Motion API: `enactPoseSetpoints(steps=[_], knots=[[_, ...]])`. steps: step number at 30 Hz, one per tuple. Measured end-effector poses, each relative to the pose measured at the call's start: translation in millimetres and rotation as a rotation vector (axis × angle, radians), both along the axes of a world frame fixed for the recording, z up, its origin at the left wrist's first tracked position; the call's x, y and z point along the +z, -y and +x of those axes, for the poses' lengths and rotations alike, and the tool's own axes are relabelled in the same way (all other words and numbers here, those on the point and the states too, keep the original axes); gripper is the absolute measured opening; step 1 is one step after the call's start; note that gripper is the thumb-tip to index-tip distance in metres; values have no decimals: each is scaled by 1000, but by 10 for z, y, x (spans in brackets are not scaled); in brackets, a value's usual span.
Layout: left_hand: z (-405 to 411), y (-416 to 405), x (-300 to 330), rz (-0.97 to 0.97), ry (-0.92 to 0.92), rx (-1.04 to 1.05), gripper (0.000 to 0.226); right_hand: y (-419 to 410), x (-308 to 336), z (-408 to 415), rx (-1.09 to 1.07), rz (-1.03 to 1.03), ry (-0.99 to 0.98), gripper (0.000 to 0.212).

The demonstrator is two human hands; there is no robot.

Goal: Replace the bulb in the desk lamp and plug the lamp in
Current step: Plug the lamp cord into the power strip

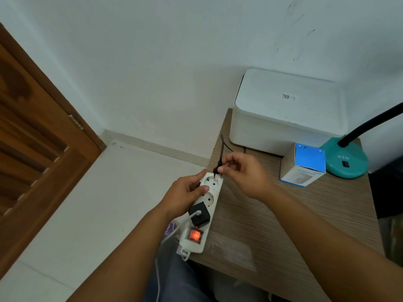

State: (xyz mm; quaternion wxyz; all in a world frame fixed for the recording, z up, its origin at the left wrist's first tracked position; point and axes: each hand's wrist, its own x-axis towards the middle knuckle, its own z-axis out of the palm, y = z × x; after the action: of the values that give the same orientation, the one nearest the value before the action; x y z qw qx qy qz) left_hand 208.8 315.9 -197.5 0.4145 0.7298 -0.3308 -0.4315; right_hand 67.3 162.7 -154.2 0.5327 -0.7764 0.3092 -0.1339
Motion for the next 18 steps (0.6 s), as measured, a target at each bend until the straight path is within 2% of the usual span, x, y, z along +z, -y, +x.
enactPoseSetpoints(steps=[4, 9, 18], knots=[[10, -1, -8, -1, -3, -16, 55, -92, -55, -1, 181, -229, -46, 7], [39, 11, -41, -3, 9, -31, 56, -92, -158, 21, 268, -409, -41, 9], [51, 10, -105, -12, 15, -46, 59, -38, -189, 6, 338, -483, -14, 10]])
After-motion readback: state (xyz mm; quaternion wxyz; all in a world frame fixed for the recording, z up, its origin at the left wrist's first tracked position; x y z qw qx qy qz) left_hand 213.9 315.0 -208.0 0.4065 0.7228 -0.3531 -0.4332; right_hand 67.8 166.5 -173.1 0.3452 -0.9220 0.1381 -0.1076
